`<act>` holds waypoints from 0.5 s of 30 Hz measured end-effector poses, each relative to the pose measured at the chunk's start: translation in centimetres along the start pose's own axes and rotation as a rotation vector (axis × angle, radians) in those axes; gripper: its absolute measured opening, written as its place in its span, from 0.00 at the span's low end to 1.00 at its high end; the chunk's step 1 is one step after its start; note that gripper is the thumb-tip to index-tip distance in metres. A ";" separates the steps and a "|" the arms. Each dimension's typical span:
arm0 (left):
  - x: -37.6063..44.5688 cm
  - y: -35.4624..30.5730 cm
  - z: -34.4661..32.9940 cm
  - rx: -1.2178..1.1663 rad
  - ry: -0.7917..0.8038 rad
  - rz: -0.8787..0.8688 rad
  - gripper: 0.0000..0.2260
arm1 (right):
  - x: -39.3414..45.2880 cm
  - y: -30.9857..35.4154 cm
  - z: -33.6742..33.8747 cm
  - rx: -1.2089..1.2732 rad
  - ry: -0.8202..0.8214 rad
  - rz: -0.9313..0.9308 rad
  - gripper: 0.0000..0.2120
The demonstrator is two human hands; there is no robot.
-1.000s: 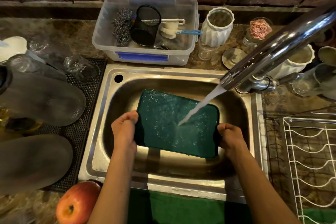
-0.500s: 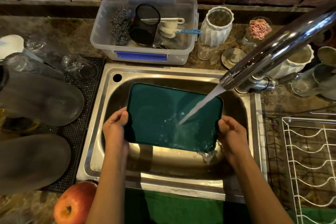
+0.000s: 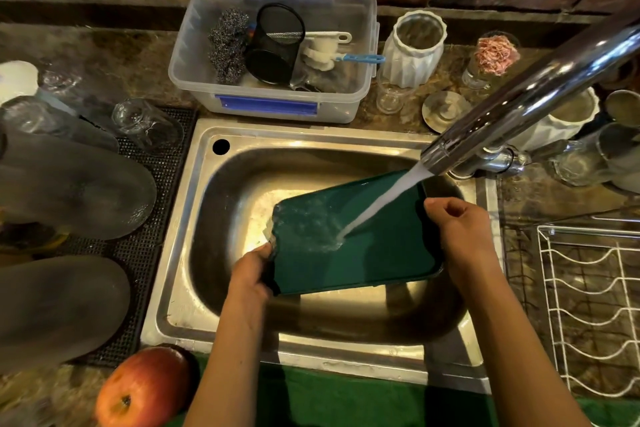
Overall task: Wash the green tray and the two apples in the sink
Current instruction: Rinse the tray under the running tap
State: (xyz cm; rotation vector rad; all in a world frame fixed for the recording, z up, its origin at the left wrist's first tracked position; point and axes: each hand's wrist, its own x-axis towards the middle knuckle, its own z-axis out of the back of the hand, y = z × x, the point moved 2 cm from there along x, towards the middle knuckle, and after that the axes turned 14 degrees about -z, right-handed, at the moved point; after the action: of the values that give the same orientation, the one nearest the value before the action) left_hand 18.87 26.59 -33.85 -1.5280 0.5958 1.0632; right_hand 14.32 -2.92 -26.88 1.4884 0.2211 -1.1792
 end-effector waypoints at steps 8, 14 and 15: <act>-1.3 -2.4 -0.2 0.004 -0.130 -0.384 0.10 | 2.4 -5.0 0.1 0.025 -0.034 -0.248 0.09; -2.9 -4.7 -0.3 0.089 -0.036 -0.649 0.11 | 2.2 -7.7 -0.5 0.144 0.030 -0.337 0.14; -3.0 -4.9 -0.2 0.103 -0.024 -0.677 0.11 | 2.0 -7.9 -0.5 0.162 0.048 -0.337 0.13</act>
State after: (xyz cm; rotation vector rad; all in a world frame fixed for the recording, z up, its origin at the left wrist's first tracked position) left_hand 21.62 27.06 -28.78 -1.4647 0.0866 0.5190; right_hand 10.00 -0.95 -33.53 1.6662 0.4303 -1.4581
